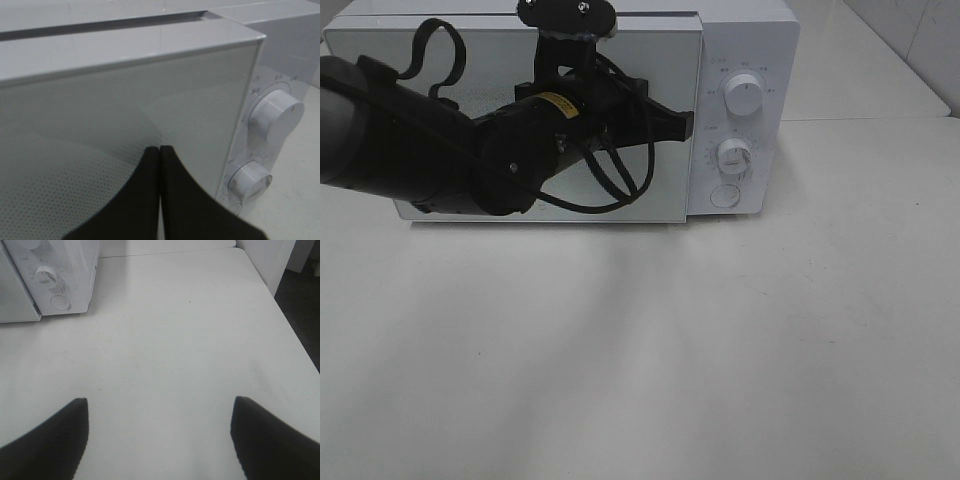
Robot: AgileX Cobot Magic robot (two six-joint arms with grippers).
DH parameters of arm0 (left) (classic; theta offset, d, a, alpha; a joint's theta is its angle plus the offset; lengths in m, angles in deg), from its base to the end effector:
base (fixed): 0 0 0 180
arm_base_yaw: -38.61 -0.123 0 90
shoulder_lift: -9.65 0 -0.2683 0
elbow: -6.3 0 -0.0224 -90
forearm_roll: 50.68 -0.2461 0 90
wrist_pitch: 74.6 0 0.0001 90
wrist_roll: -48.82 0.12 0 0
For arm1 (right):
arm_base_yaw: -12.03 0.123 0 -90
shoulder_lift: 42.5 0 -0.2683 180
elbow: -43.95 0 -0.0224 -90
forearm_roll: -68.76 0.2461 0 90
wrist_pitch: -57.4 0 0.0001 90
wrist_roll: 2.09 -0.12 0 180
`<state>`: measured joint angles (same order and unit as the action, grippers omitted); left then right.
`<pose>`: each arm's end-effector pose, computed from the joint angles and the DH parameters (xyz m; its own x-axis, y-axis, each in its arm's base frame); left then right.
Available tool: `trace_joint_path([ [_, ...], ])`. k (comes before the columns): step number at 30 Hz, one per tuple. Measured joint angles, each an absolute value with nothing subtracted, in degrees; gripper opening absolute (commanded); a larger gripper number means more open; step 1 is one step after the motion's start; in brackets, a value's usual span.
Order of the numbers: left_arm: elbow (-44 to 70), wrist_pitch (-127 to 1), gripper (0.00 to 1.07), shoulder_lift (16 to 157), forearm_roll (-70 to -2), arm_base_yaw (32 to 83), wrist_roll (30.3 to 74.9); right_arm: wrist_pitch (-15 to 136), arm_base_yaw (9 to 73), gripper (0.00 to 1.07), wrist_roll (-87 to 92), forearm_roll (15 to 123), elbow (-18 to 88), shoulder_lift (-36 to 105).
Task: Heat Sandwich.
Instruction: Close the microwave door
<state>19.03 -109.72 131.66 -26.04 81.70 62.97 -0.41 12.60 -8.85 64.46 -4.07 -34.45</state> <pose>0.3458 -0.2841 0.1686 -0.2077 0.0458 -0.9771 0.4717 0.8798 -0.0591 0.0356 -0.0073 0.2681 -0.3987 0.0738 -0.9141 0.0794 0.9958 0.0457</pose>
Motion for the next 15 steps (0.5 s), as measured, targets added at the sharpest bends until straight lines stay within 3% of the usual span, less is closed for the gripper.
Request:
trace_joint_path([
  [7,15.9,-107.4,0.00,132.6,-20.4,81.8,68.2,-0.4,12.6,0.75,-8.9,64.5,-4.1,-34.5],
  [15,14.0,-104.3,0.00,132.7,-19.3,81.0,68.9,-0.4,12.6,0.75,-8.9,64.5,-4.1,-34.5],
])
